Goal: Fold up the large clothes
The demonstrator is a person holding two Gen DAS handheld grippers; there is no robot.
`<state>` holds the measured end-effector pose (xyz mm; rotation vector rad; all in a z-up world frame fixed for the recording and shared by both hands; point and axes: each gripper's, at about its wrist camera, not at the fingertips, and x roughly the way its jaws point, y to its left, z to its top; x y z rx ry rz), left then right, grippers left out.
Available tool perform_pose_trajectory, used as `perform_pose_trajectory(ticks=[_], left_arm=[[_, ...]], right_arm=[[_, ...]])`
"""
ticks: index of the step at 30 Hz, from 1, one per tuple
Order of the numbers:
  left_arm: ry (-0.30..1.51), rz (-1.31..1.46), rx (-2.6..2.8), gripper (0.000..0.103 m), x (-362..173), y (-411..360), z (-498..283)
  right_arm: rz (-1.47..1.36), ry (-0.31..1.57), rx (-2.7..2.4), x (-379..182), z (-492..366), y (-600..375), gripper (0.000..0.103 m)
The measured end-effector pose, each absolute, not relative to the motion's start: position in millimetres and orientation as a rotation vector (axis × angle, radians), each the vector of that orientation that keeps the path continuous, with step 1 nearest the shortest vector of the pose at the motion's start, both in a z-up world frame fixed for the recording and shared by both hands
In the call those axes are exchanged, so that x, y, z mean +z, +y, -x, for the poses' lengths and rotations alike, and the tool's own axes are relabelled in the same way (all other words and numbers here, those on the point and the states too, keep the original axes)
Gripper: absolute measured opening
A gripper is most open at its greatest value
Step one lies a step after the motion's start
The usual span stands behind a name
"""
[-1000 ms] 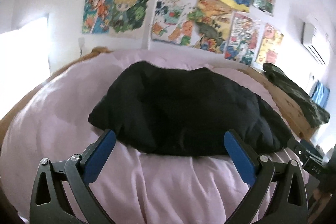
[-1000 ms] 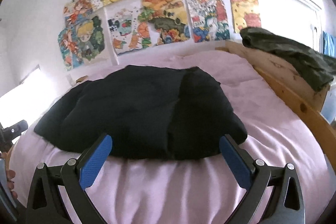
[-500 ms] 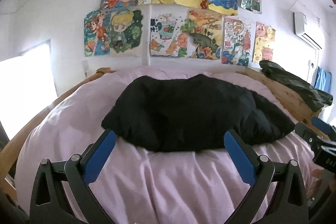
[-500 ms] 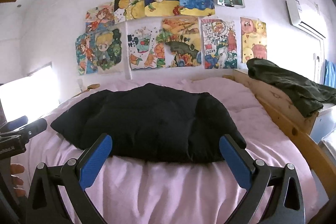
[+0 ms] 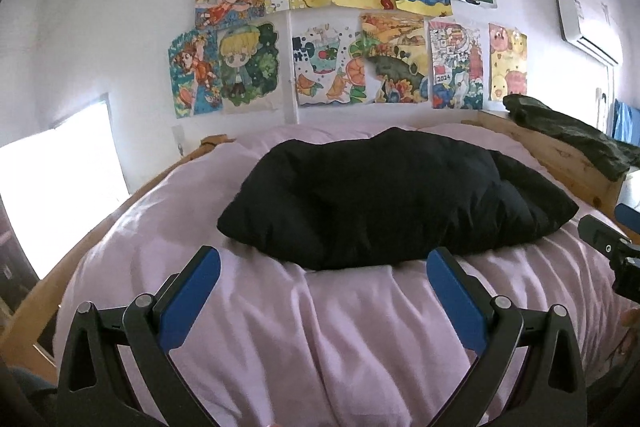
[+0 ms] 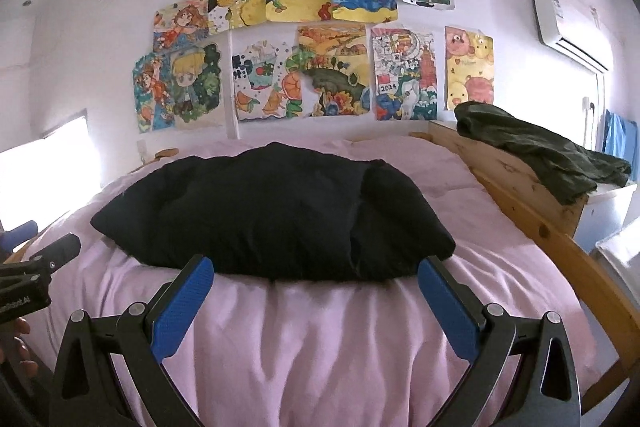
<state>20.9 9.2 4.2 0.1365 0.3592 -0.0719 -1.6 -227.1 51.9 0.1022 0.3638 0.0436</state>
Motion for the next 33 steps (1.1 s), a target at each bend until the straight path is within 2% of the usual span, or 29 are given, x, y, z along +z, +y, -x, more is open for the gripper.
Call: perform_pose_trajectory(ticks=[33], left_arm=[[0.363,-0.130,-0.040,0.102,-4.2,13.7,-17.1]], right_arm=[[-0.095,0.376,0.051,45.4,1.6,-229.0,0.103]])
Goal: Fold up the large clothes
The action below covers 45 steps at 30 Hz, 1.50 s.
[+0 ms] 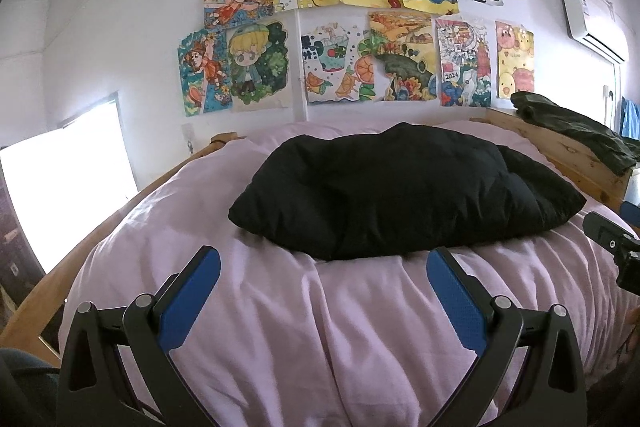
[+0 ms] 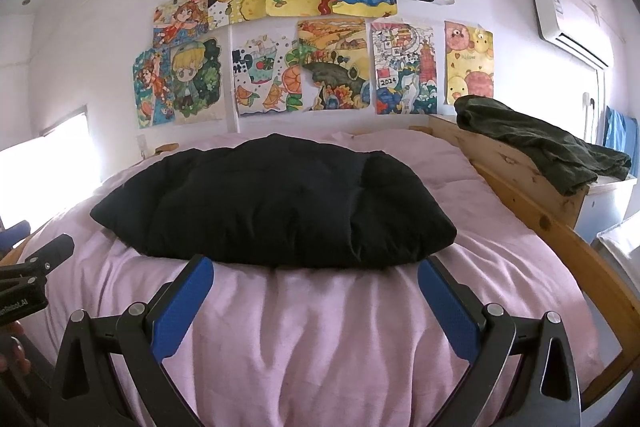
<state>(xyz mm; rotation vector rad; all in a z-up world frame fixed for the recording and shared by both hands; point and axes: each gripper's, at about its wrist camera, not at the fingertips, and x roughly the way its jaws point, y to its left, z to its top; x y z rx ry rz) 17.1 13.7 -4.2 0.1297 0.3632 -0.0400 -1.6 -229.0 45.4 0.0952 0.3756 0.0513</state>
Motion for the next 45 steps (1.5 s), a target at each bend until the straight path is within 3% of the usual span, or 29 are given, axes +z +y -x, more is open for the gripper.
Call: perform_pose_trajectory(ticks=[45], left_arm=[[0.361,-0.138,-0.044,0.102,-2.7,18.9,-18.1]], right_arm=[[-0.094,0.376,0.045,44.7,2.7,-227.4,0.103]])
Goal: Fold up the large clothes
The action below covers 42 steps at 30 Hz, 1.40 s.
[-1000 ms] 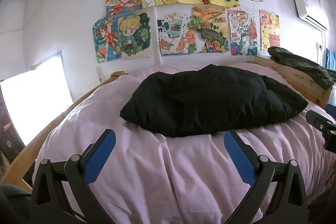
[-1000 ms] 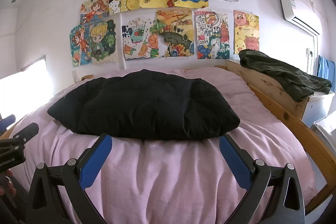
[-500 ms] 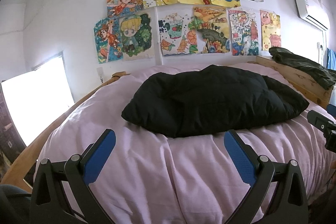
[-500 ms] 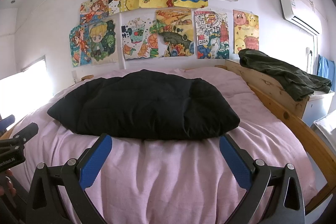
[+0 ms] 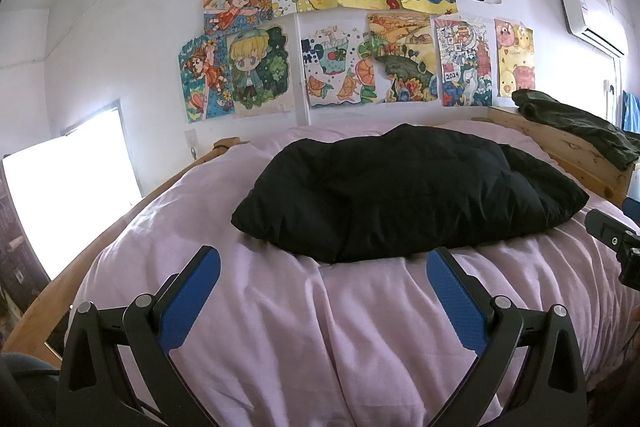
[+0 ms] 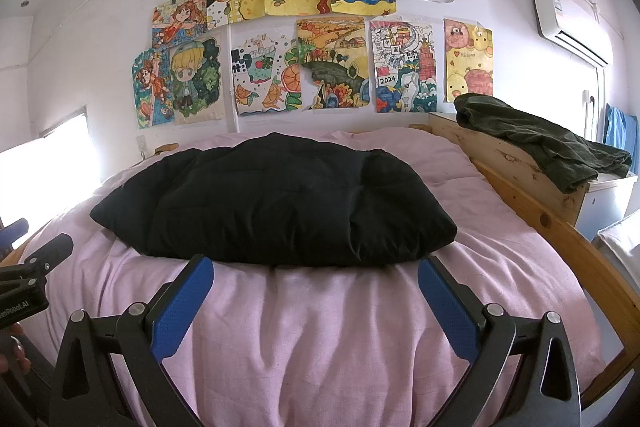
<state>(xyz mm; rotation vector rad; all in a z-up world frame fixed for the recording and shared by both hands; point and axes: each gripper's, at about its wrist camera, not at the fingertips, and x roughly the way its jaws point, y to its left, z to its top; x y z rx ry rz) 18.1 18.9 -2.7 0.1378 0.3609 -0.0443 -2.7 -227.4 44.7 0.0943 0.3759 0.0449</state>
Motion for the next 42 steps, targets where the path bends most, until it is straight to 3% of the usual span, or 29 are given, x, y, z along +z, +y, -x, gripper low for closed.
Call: perform_pose_trajectory(ticks=[42], left_arm=[[0.360,-0.145,-0.048,0.102,-0.4,28.2,-21.8]], right_arm=[[-0.106,0.378,0.042,45.7,2.9,-223.4,0.103]])
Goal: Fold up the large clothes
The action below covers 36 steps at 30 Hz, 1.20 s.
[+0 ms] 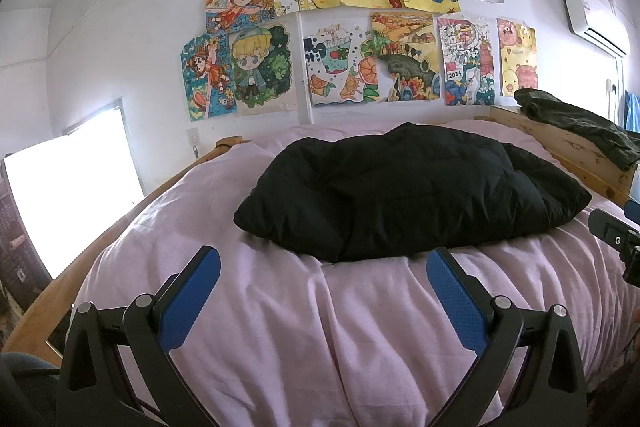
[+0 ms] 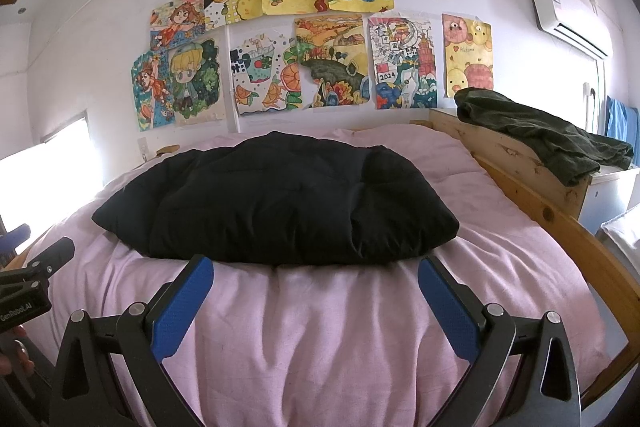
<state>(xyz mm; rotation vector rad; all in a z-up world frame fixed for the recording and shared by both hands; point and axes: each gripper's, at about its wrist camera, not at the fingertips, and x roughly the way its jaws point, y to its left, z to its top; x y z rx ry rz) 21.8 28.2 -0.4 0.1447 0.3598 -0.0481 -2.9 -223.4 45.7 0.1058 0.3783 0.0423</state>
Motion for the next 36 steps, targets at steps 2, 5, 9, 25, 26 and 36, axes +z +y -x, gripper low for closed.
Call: perform_pose_trajectory(ticks=[2,5,9,25,26,36], left_arm=[[0.360,-0.145,-0.049,0.102,-0.6,26.5,-20.9],[0.359,-0.146,-0.049,0.102,-0.3,28.2,-21.6],[0.359,-0.146,-0.048,0.102,-0.1,27.9,-21.4],[0.390,-0.141,-0.003,0.102,0.3,30.6,-25.1],[0.396,-0.133,0.015,0.102,1.4,33.5,-26.4],[0.377,-0.121,0.010,0.102,9.4,46.4,-34.6]], right_arm=[[-0.106,0.378,0.041,45.9,3.0,-222.9,0.103],[-0.107,0.378,0.041,45.8,2.8,-222.9,0.103],[-0.107,0.378,0.041,45.8,2.9,-222.9,0.103],[-0.111,0.379,0.039,46.0,2.9,-221.2,0.103],[-0.111,0.379,0.041,46.0,2.8,-221.1,0.103],[-0.115,0.374,0.054,46.2,4.4,-212.4,0.103]])
